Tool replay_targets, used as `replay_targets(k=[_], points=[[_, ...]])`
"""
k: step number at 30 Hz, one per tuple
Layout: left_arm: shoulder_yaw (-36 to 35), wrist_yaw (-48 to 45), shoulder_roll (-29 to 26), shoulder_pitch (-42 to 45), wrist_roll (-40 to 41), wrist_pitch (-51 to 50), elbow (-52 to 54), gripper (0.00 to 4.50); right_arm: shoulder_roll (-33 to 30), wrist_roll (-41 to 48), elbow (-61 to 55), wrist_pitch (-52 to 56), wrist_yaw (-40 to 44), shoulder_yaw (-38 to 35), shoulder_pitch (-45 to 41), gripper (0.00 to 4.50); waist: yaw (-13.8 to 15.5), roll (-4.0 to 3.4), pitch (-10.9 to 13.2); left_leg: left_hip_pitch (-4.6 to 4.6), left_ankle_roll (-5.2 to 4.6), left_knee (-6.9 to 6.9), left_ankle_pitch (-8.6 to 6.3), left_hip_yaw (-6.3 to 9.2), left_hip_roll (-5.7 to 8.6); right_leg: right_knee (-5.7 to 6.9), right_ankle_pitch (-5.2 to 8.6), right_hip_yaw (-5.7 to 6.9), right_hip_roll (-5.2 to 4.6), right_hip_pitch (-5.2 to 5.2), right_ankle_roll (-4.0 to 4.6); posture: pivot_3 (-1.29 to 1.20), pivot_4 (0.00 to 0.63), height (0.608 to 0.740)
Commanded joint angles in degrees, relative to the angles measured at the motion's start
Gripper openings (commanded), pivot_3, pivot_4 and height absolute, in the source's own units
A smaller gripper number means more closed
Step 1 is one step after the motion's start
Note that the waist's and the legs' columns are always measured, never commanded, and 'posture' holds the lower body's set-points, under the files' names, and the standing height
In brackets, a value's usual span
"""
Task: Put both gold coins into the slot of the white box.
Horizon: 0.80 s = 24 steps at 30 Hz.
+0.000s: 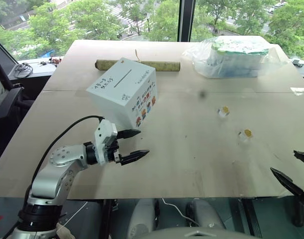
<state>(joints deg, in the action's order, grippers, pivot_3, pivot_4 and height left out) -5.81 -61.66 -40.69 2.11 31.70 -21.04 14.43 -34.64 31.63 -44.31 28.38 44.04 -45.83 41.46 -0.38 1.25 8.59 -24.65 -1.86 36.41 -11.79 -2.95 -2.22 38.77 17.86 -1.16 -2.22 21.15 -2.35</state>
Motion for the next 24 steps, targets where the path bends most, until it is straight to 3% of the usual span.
replay_targets(k=[1,3,4,6,8,14,24], points=[[-0.04,-3.11,-0.57,3.61,3.93,-0.96,3.25,4.34,-2.49,3.80,-0.67,6.46,-5.67,2.22,-7.02,4.49,0.00,0.00,0.00,0.00,0.00,0.00,0.00,0.00,0.00,0.00,0.00,0.00,0.00,0.00,0.00,0.00,0.150,0.740],[1.24,-6.54,-0.51,7.57,7.11,-1.91,5.28,4.34,-5.60,6.96,-0.46,15.84,-12.43,6.97,-16.09,4.49,-0.54,0.28,0.09,0.06,0.00,0.03,0.00,0.01,-0.03,0.02,-0.01,0.01,0.03,-0.05,0.00,0.00,0.150,0.740],[1.81,-7.75,-0.61,9.09,8.19,-2.59,5.95,4.43,-6.30,8.20,0.18,19.25,-14.55,8.90,-20.12,4.25,-0.59,0.27,0.11,0.00,0.00,0.14,0.01,-0.01,-0.08,0.02,-0.09,0.03,0.03,0.01,0.09,0.00,0.150,0.740],[2.47,-8.17,-0.53,11.28,9.76,-4.29,6.61,4.50,-7.06,9.15,1.73,23.43,-17.17,11.78,-25.81,3.70,-0.32,0.18,-0.01,0.05,-0.03,0.14,0.04,-0.05,-0.06,0.02,-0.19,-0.01,0.00,0.00,0.25,0.00,0.150,0.740],[2.96,-7.93,-0.27,12.94,10.47,-5.29,7.12,4.50,-7.80,9.71,2.82,26.34,-18.96,13.95,-29.77,2.78,0.02,0.07,-0.06,0.19,-0.04,0.13,0.05,0.01,-0.03,0.01,-0.19,0.04,0.05,-0.21,0.22,0.00,0.150,0.740],[4.10,-5.78,0.86,15.77,10.53,-7.11,8.10,4.50,-9.43,9.29,8.60,33.82,-22.66,19.26,-37.83,2.78,0.29,0.06,-0.05,-0.16,-0.03,0.08,0.03,0.09,0.06,-0.08,-0.06,0.08,0.35,0.00,0.03,0.00,0.150,0.740],[3.95,-5.25,1.21,14.85,10.13,-6.94,9.08,4.50,-9.55,3.92,17.42,33.89,-23.87,26.05,-44.38,2.78,-0.20,0.05,-0.05,-0.13,-0.05,0.07,0.02,0.06,0.08,-0.08,-0.06,0.03,0.35,0.00,0.01,0.00,0.150,0.740]])
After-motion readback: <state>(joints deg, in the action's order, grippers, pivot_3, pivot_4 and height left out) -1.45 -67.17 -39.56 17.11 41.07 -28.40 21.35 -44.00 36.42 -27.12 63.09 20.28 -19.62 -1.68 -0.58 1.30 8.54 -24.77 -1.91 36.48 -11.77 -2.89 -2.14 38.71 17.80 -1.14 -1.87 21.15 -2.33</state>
